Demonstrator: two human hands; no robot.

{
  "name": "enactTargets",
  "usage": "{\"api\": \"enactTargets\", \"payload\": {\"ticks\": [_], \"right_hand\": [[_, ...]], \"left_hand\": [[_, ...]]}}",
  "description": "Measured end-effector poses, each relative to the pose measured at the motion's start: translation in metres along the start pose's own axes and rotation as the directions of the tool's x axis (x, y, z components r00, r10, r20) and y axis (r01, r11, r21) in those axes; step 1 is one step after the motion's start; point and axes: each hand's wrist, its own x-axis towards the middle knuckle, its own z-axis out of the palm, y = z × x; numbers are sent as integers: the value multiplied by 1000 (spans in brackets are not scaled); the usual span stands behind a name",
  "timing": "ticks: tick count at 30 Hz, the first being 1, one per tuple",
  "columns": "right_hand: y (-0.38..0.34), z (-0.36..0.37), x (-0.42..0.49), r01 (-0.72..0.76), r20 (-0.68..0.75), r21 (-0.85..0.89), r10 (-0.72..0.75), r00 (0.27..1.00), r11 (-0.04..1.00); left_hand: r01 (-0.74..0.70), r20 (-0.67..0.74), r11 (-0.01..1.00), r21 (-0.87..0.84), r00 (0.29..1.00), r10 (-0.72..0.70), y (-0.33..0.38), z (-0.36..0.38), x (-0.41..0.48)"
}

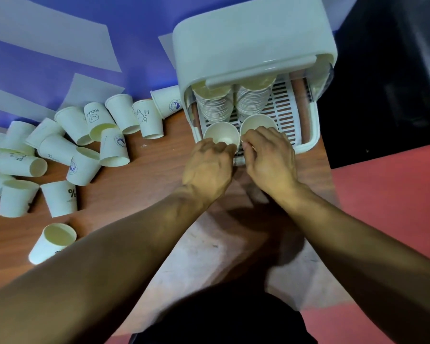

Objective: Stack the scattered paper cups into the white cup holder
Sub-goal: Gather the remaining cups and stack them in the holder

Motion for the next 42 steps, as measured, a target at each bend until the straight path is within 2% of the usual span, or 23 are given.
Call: {"api": "enactTargets", "payload": {"ticks": [3,7,10,14,19,25,28,31,34,39,42], "right_hand": [[-5,-4,0,-27,29,0,27,999,1000],[-19,-12,-6,15,-17,-11,-15,1000,1000],[-42,-13,-11,70,-18,-19,-70,997,997],[-87,-2,-24,138,53,51,-140,989,989],[-149,23,-43,230,157,117,-247,956,966],[-230,57,-57,335,249,141,-361,899,932],[-268,79,-57,363,308,130,-386,870,922],[-302,103,-52,374,363,118,-391,846,920],[-333,131,-40,374,456,79,-367,811,924],[-375,180,-7,344,543,6,-292,787,939],[-396,207,13,331,552,-51,-250,796,942]], "left_hand": [[19,1,998,-62,1000,-19,0,-12,-3],[26,-96,994,-103,995,-36,-4,-27,-23],[81,-127,991,-106,987,-95,-21,-34,-45],[216,-133,971,-103,964,-228,-52,-38,-95],[444,-134,885,-137,877,-461,-93,-34,-180],[622,-141,744,-244,736,-662,-135,-19,-271],[674,-120,672,-305,673,-730,-159,-11,-300],[723,-73,642,-256,648,-759,-187,-8,-321],[742,36,634,-219,655,-755,-217,-9,-336],[647,186,744,-166,761,-621,-265,-8,-348],[596,196,792,-130,799,-569,-290,-3,-347]]}}
